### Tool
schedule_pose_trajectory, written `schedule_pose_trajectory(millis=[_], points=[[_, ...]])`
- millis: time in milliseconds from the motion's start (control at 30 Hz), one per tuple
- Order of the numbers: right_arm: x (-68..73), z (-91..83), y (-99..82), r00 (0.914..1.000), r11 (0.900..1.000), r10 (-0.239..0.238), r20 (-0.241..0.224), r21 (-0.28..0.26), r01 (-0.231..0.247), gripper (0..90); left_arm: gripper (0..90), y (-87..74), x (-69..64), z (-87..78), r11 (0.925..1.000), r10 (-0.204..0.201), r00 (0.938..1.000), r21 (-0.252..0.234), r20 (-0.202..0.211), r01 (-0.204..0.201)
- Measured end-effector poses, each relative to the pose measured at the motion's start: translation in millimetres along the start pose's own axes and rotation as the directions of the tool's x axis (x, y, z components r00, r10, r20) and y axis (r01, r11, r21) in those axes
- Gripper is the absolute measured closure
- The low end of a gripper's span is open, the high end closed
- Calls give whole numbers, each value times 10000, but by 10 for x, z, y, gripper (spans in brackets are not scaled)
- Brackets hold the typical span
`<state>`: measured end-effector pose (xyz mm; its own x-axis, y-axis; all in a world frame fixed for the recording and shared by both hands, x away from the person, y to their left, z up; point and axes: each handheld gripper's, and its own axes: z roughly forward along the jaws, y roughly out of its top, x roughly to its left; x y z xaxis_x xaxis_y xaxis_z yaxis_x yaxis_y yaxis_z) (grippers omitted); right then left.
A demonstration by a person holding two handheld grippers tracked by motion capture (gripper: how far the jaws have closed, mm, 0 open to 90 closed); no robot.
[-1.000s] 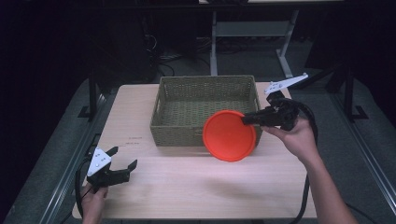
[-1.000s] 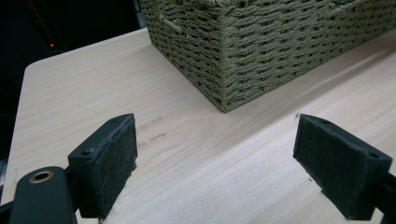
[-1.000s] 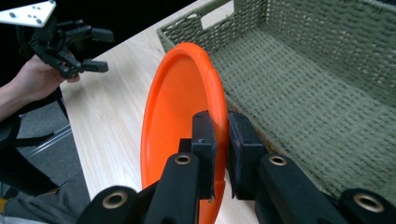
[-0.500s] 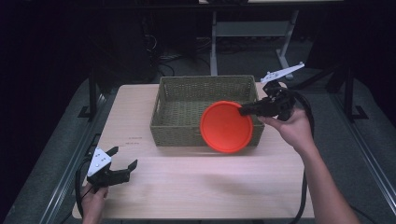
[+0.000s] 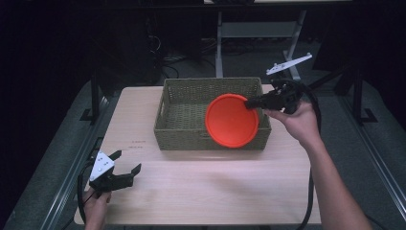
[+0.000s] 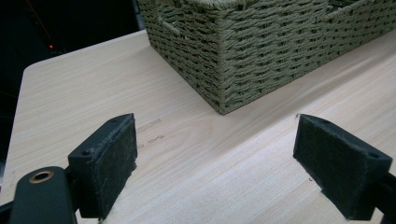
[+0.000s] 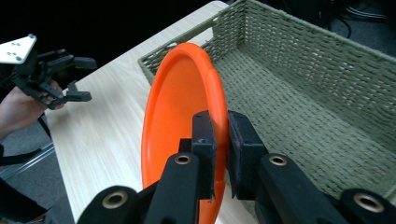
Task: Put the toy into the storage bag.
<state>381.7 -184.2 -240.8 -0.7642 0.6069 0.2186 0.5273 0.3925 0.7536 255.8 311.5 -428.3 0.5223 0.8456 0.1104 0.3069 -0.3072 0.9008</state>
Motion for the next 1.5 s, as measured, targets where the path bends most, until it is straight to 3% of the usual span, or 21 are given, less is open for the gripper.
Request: schedule_pose_trajectory(millis=[733, 1500], points=[[-223, 154, 305, 9975, 9982, 599, 368, -45, -598, 819, 130, 3, 12, -4, 10000, -16, 10000, -22, -42, 16], [-416, 339, 442, 9902, 9913, 1307, 497, -203, -1299, 818, 130, 8, 1, -6, 10000, -18, 10000, -32, -79, 18]])
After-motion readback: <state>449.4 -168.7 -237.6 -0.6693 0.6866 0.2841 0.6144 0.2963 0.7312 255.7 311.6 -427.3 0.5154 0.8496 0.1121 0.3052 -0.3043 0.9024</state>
